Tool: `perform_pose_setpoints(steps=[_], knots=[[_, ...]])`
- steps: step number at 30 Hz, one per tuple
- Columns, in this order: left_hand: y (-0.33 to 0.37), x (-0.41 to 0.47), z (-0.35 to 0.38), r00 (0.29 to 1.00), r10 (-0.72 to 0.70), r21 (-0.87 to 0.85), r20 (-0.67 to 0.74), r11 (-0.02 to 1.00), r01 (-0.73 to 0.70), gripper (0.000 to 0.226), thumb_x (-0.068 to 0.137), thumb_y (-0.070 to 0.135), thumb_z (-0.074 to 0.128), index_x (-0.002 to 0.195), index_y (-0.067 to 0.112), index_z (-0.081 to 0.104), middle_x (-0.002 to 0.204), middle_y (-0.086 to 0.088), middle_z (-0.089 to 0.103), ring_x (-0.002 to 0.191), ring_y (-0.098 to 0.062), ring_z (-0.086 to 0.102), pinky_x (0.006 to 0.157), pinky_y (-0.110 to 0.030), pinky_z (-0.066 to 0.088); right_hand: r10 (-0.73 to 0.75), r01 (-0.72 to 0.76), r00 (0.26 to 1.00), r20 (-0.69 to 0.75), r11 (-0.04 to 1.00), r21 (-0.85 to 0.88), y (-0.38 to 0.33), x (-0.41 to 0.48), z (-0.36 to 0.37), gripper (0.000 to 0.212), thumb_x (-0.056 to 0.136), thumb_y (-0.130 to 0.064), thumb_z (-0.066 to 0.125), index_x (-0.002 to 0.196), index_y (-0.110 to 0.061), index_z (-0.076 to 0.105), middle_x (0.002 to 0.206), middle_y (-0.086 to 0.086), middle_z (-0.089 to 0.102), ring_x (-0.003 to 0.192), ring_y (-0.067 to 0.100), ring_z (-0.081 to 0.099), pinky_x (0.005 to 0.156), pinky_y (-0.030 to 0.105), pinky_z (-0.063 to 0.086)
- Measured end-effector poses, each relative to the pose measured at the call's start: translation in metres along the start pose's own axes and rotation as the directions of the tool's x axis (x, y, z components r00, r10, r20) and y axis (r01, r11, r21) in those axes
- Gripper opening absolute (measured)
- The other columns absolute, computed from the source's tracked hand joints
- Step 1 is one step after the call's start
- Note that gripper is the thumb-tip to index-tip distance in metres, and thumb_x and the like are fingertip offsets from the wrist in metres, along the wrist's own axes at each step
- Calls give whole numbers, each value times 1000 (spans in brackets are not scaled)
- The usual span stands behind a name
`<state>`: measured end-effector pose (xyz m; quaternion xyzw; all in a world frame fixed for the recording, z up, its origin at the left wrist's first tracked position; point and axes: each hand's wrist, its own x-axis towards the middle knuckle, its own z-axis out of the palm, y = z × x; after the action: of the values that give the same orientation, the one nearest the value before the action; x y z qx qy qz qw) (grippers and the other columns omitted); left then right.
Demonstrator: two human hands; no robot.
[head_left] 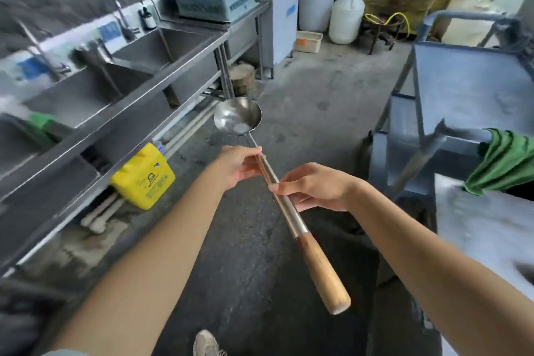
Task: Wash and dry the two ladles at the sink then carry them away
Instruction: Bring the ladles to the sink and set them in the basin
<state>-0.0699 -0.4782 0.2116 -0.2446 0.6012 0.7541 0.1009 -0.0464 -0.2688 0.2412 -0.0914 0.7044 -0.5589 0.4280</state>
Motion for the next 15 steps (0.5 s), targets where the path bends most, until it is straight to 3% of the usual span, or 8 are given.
perform_pose_setpoints(steps=[4,11,15], knots=[[26,-9,-102,993,35,-64,-111,997,-42,4,90,4,68,89,3,64,89,-16,67,72,-22,68,53,-30,59,-8,15,988,155,999,-40,-55,59,67,14,95,-17,73,90,-5,67,62,-7,67,59,4,66,65,18,56],[73,-19,-282,948,13,-194,-317,978,-78,14,87,5,70,101,6,66,94,-13,69,68,-18,71,49,-27,57,-33,62,957,289,994,-91,-140,163,200,13,96,-15,71,84,-13,67,62,-9,67,54,2,63,60,17,53],[101,-28,-379,937,7,-234,-349,968,-95,8,89,6,67,96,6,66,91,-11,69,69,-19,70,50,-24,56,-40,81,933,358,992,-100,-190,218,276,15,97,-11,67,83,-12,69,63,-7,71,54,1,66,56,15,53]])
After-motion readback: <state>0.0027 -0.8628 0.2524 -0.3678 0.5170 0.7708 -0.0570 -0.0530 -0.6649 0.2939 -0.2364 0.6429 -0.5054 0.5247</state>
